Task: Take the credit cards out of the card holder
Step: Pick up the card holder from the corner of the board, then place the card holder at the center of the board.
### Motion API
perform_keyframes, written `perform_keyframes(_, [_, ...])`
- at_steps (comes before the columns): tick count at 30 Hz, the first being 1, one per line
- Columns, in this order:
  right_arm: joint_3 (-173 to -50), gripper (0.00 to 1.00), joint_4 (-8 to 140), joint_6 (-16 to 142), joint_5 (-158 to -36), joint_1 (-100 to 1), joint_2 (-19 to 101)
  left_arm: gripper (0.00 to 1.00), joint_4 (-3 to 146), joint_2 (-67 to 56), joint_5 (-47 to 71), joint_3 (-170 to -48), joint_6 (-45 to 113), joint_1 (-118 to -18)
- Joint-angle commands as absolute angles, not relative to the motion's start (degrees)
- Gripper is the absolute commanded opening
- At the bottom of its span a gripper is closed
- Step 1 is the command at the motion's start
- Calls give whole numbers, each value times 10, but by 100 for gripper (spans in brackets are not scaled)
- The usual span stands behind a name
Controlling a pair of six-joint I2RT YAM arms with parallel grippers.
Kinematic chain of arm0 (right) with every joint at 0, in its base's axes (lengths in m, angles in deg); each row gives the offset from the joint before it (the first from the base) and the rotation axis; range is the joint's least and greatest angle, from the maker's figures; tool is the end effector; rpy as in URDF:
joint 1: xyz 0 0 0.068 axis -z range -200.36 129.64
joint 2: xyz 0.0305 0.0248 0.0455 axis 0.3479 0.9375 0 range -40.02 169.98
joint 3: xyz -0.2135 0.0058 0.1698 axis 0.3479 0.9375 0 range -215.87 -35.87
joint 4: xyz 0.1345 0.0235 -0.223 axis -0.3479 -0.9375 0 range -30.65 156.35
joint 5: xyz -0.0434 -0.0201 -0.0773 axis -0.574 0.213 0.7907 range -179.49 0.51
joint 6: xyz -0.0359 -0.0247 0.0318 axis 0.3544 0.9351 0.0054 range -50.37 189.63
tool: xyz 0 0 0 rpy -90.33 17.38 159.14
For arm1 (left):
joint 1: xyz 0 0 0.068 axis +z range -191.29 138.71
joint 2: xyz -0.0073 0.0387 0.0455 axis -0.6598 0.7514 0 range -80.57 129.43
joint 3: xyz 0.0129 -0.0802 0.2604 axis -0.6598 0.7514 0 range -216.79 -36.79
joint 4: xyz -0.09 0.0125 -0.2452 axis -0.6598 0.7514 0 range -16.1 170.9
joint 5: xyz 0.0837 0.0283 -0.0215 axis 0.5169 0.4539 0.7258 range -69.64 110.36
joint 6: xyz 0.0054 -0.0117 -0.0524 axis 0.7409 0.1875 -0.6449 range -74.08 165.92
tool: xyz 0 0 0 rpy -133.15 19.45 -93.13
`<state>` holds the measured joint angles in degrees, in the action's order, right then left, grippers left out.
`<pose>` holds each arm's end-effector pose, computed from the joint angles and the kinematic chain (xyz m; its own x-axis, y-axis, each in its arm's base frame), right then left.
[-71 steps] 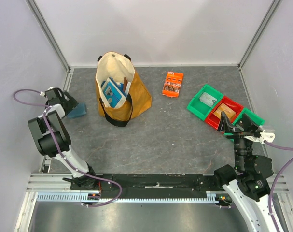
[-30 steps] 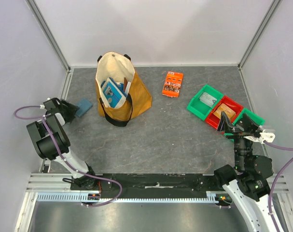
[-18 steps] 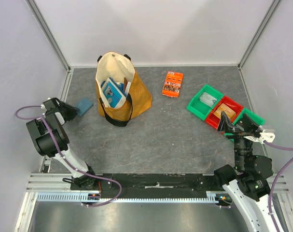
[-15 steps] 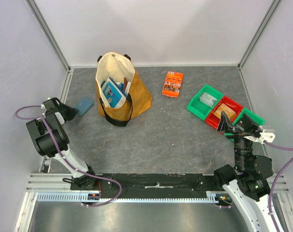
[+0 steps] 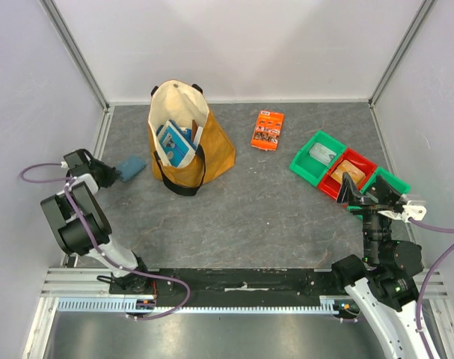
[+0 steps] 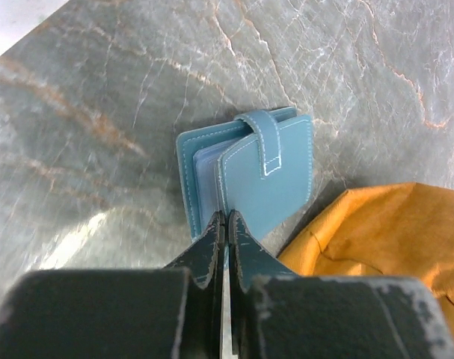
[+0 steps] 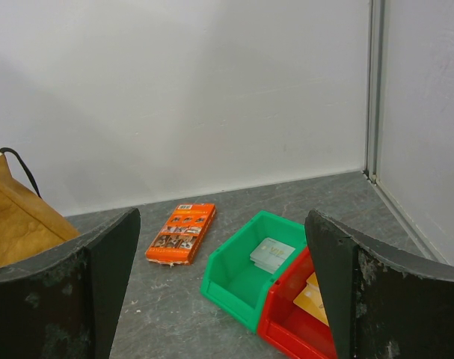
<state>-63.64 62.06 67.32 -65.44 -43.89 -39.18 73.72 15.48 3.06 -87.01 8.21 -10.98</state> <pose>0.0476 0.0048 0.3229 0.3516 0.1933 -0.9160 -0.0339 0.9804 0.1939 0.2964 0.1609 0.1647 -0.3035 -0.8538 -0.4229 -0.6168 0.5143 -0.5958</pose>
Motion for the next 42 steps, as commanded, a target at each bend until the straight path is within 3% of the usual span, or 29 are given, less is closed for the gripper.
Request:
perform_keyframes(1, [-636,98,639,679,-654,-444,-397,2,866,67,68,-889,92,-111])
perform_keyframes(8, [-644,98,636,663,-672,-444,-397,2,962,-66,69,-818,118,-131])
perform_keyframes(15, [-674,98,616,640,-684,-444,-376,2,1035,-170,71,-776,152,-220])
perform_keyframes(30, [-777,98,494,630,-893,-444,-210,2,1066,-319,76,-740,17,-635])
perform_keyframes(37, [-762,98,494,610,-967,-444,-161,2,938,-282,104,-753,6,-832])
perform_keyframes(42, [-744,98,497,590,-990,-444,-148,2,832,-157,53,-803,91,-889])
